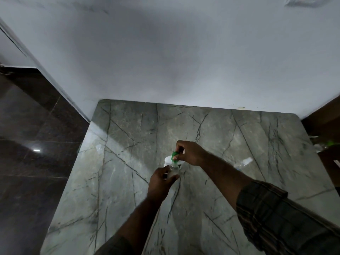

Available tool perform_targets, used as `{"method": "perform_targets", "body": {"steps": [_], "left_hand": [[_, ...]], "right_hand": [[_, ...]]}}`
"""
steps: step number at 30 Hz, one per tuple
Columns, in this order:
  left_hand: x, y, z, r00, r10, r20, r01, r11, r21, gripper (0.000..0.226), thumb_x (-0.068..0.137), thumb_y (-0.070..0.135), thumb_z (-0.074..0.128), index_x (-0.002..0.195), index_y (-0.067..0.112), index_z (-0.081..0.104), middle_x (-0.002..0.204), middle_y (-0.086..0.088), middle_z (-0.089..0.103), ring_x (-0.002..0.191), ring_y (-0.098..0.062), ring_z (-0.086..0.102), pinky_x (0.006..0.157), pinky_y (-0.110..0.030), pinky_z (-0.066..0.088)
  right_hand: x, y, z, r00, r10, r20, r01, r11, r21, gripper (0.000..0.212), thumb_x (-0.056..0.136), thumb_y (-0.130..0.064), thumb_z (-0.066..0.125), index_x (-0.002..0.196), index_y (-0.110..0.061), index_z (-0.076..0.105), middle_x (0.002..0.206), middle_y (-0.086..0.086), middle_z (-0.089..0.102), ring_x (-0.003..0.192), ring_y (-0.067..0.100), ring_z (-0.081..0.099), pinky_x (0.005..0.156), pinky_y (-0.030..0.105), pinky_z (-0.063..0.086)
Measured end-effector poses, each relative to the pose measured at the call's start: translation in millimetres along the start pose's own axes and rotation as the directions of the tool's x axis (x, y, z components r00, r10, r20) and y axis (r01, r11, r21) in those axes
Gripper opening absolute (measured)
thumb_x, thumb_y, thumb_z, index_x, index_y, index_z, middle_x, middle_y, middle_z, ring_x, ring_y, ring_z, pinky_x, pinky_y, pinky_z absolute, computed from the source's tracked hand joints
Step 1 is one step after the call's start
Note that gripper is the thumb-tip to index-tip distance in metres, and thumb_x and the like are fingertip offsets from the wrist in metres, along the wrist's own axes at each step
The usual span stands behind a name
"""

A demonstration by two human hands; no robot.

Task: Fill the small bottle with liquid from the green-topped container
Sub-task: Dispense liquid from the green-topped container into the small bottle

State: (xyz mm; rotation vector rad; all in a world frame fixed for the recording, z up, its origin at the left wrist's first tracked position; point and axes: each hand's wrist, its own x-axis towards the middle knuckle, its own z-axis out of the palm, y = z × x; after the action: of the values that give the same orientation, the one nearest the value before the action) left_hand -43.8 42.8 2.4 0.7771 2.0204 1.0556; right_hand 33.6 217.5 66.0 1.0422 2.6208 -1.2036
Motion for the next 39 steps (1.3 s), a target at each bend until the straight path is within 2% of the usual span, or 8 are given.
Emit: {"method": "perform_targets", "body": {"steps": [6, 10, 15, 18, 23, 32, 35, 39], "left_hand": [[-1.1, -6.4, 0.5, 1.0, -0.004, 0.021, 0.004, 1.0, -0.011, 0.056, 0.075, 0.045, 0.079, 0.125, 0.021, 0.065, 0.112, 0.011, 0.071, 0.093, 0.004, 0.065, 0.075, -0.009, 0.051], [0.9, -1.2, -1.1, 1.0, 0.001, 0.011, -0.001, 1.0, -0.011, 0.055, 0.076, 0.045, 0.078, 0.125, 0.023, 0.064, 0.111, 0.01, 0.072, 0.093, 0.001, 0.066, 0.075, -0.012, 0.051], [1.6, -3.8, -1.6, 1.0, 0.006, 0.022, -0.006, 1.0, 0.014, 0.055, 0.076, 0.043, 0.079, 0.125, 0.023, 0.064, 0.113, 0.009, 0.071, 0.092, 0.0, 0.066, 0.071, -0.008, 0.049], [1.3, -6.6, -0.5, 1.0, 0.01, 0.024, -0.01, 1.0, 0.019, 0.052, 0.075, 0.047, 0.078, 0.121, 0.025, 0.067, 0.107, 0.011, 0.073, 0.089, 0.003, 0.067, 0.071, -0.006, 0.049], [4.7, -6.6, -0.7, 0.999, 0.004, 0.037, -0.003, 1.0, -0.018, 0.056, 0.075, 0.045, 0.078, 0.125, 0.024, 0.065, 0.108, 0.012, 0.073, 0.091, 0.002, 0.067, 0.079, -0.015, 0.055], [3.3, -3.1, 1.4, 0.999, 0.023, 0.028, -0.023, 1.0, 0.003, 0.054, 0.076, 0.045, 0.078, 0.124, 0.024, 0.065, 0.108, 0.013, 0.073, 0.091, 0.004, 0.067, 0.079, -0.012, 0.052], [4.3, -4.1, -0.2, 0.999, 0.021, 0.032, -0.022, 1.0, 0.008, 0.055, 0.076, 0.044, 0.079, 0.125, 0.024, 0.065, 0.109, 0.013, 0.072, 0.092, 0.002, 0.067, 0.081, -0.017, 0.054], [2.8, -7.3, 1.4, 0.999, 0.02, 0.031, -0.02, 1.0, 0.009, 0.055, 0.076, 0.046, 0.077, 0.124, 0.024, 0.066, 0.108, 0.013, 0.072, 0.091, 0.004, 0.066, 0.077, -0.01, 0.051]], "right_hand": [[-2.2, 3.8, 7.7, 1.0, 0.008, -0.004, -0.008, 1.0, 0.012, 0.028, 0.077, -0.03, 0.08, 0.087, -0.014, 0.059, 0.086, 0.002, 0.068, 0.083, 0.022, 0.063, 0.076, 0.044, 0.053], [0.1, -1.0, -0.2, 1.0, 0.018, -0.013, -0.019, 1.0, -0.004, 0.028, 0.076, -0.031, 0.081, 0.088, -0.015, 0.061, 0.087, 0.0, 0.069, 0.082, 0.02, 0.064, 0.076, 0.043, 0.054], [-1.9, 0.6, 4.5, 1.0, 0.0, -0.019, -0.001, 1.0, -0.016, 0.029, 0.077, -0.029, 0.08, 0.088, -0.013, 0.059, 0.086, 0.004, 0.068, 0.081, 0.022, 0.063, 0.075, 0.043, 0.053], [-1.7, -0.4, 4.3, 1.0, 0.002, -0.021, -0.003, 1.0, -0.017, 0.029, 0.077, -0.03, 0.08, 0.088, -0.012, 0.06, 0.087, 0.004, 0.068, 0.08, 0.022, 0.063, 0.074, 0.042, 0.052], [-0.5, -2.9, -0.6, 1.0, 0.009, -0.016, -0.009, 1.0, -0.021, 0.03, 0.076, -0.031, 0.08, 0.088, -0.013, 0.061, 0.087, 0.003, 0.069, 0.081, 0.021, 0.064, 0.074, 0.04, 0.052], [-1.8, -6.2, -3.5, 0.999, 0.033, -0.01, -0.033, 0.999, -0.037, 0.03, 0.076, -0.033, 0.08, 0.088, -0.014, 0.061, 0.087, 0.001, 0.07, 0.081, 0.02, 0.064, 0.073, 0.038, 0.051], [-1.1, -6.0, -0.1, 0.999, 0.044, -0.027, -0.045, 0.998, -0.043, 0.03, 0.076, -0.033, 0.08, 0.088, -0.014, 0.06, 0.087, 0.001, 0.069, 0.081, 0.021, 0.064, 0.074, 0.039, 0.052], [-1.1, -3.2, 5.0, 0.998, 0.058, -0.021, -0.059, 0.998, -0.036, 0.029, 0.077, -0.033, 0.079, 0.088, -0.015, 0.059, 0.086, 0.001, 0.068, 0.081, 0.021, 0.063, 0.076, 0.043, 0.053]]}}
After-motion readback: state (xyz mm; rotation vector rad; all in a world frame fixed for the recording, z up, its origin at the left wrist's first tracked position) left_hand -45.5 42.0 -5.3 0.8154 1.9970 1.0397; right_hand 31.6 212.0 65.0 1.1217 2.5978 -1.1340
